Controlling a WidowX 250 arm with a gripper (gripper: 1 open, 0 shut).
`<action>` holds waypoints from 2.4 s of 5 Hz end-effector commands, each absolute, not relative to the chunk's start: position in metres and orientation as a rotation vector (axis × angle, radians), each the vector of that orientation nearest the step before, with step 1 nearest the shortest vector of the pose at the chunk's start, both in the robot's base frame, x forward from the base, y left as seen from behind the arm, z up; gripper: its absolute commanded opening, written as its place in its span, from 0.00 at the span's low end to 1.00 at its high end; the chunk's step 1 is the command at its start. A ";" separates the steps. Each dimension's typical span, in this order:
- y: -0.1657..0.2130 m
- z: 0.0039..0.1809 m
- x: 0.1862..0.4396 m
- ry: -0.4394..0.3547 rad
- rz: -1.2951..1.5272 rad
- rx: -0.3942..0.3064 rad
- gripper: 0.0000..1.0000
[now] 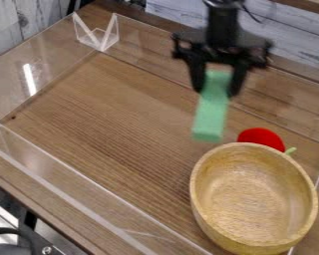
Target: Put the green block in the brown bowl
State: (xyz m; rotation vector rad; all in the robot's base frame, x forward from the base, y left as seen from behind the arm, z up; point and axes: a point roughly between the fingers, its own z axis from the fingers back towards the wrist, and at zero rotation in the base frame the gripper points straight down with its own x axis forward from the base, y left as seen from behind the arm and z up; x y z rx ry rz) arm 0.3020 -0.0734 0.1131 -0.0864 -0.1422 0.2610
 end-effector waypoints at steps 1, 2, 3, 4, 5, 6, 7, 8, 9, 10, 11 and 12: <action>-0.096 0.116 0.298 -0.188 0.249 -0.133 0.00; -0.112 0.099 0.291 -0.166 0.247 -0.176 0.00; -0.127 0.094 0.292 -0.174 0.258 -0.185 0.00; -0.139 0.094 0.296 -0.185 0.256 -0.188 0.00; -0.132 0.099 0.301 -0.200 0.237 -0.190 0.00; -0.126 0.103 0.305 -0.210 0.222 -0.187 0.00; -0.129 0.110 0.304 -0.223 0.257 -0.178 0.00; -0.132 0.118 0.303 -0.237 0.291 -0.173 0.00; -0.137 0.125 0.297 -0.239 0.227 -0.180 0.00; -0.141 0.131 0.290 -0.242 0.164 -0.187 0.00; -0.136 0.137 0.283 -0.262 0.236 -0.176 0.00; -0.131 0.139 0.276 -0.279 0.312 -0.170 0.00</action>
